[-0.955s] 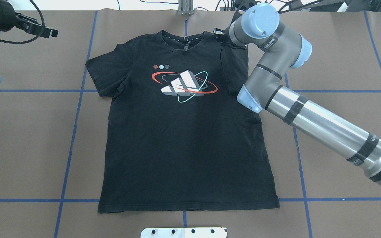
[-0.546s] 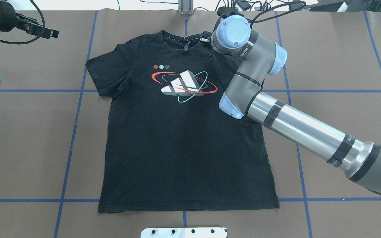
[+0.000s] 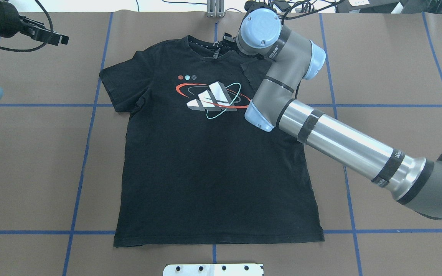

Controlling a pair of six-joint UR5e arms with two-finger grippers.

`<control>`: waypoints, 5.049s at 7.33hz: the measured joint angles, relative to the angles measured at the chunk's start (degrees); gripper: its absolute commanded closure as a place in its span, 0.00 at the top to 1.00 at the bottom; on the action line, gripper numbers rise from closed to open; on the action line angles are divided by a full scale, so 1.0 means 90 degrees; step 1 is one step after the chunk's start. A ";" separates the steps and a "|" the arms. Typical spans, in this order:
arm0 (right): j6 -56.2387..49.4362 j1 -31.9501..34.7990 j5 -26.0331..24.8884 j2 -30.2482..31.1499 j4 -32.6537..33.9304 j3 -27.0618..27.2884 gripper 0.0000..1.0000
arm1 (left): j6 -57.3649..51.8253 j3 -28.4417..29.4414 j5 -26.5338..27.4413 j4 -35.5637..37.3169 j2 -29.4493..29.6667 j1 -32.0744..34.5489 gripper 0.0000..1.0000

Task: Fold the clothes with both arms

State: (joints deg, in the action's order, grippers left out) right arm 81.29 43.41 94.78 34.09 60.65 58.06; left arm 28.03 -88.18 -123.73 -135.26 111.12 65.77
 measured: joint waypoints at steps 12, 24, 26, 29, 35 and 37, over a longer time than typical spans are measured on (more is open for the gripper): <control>-0.4165 0.2315 0.2754 0.4163 0.1486 0.4236 1.00 | 0.1993 0.3203 0.3440 -0.2115 0.1023 -0.1828 0.58; -0.4140 0.2318 0.2748 0.4181 0.1484 0.4240 1.00 | 0.2003 0.3156 0.3412 -0.2626 0.0726 -0.2025 0.42; -0.4139 0.2317 0.2744 0.4184 0.1484 0.4235 1.00 | 0.2003 0.3168 0.3415 -0.2636 0.0762 -0.2110 0.25; -0.4124 0.2316 0.2746 0.4182 0.1484 0.4239 1.00 | 0.2003 0.3158 0.3418 -0.2649 0.0744 -0.2128 0.00; -0.4091 0.2315 0.2735 0.4174 0.1484 0.4251 1.00 | 0.2131 0.1847 0.2641 -0.1661 0.0766 -0.1867 0.00; -0.4084 0.2312 0.2732 0.4176 0.1484 0.4250 1.00 | 0.2893 0.1201 0.2584 -0.0289 0.1265 -0.1992 0.00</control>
State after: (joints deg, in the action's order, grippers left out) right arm 44.53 64.22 119.36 71.67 74.00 96.32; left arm 54.07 -77.36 -100.47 -137.87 122.50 47.85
